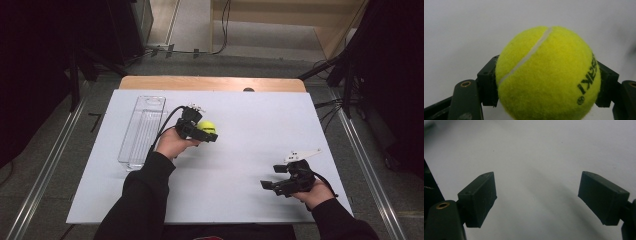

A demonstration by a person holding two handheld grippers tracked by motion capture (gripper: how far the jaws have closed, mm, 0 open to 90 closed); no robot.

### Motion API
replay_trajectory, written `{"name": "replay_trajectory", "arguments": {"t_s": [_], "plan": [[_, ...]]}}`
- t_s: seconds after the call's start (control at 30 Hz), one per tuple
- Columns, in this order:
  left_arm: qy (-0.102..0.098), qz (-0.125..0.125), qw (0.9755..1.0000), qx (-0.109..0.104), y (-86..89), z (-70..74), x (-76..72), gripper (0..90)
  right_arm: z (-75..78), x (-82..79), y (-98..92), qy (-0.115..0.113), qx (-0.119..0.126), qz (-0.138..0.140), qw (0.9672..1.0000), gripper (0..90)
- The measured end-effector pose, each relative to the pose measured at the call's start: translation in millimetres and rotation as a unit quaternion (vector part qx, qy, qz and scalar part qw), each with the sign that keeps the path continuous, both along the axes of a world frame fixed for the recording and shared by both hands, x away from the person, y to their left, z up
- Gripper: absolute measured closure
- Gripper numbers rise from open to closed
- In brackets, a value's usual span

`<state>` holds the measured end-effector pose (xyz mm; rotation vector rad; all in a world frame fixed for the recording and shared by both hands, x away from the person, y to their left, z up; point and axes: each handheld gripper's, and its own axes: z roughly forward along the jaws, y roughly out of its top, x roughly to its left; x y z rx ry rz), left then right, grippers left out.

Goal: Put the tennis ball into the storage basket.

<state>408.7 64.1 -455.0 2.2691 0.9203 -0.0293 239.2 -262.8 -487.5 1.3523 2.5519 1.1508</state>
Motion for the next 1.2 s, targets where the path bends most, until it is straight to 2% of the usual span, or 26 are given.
{"name": "replay_trajectory", "arguments": {"t_s": [0.2,0.6,0.73,0.93,1.2], "plan": [[0.007,-0.014,0.9999,0.005,2.7,5.3,-1.2,27.1,0.3,0.0,0.3,-0.001,0.000,0.000,1.0000,13.1],[0.006,-0.021,0.9998,-0.002,6.1,17.5,-4.2,27.0,0.5,-0.2,0.2,-0.003,0.002,0.001,1.0000,13.1],[0.007,-0.025,0.9997,0.002,7.4,21.1,-4.5,27.0,0.6,-0.3,0.2,-0.002,0.002,0.001,1.0000,13.1],[0.008,-0.018,0.9998,-0.002,10.0,26.4,-4.6,27.0,0.3,-0.1,0.2,-0.003,0.002,0.002,1.0000,13.1],[0.006,-0.021,0.9998,-0.004,14.3,33.7,-4.8,27.1,0.3,0.0,0.3,-0.003,0.000,0.003,1.0000,13.1]]}}
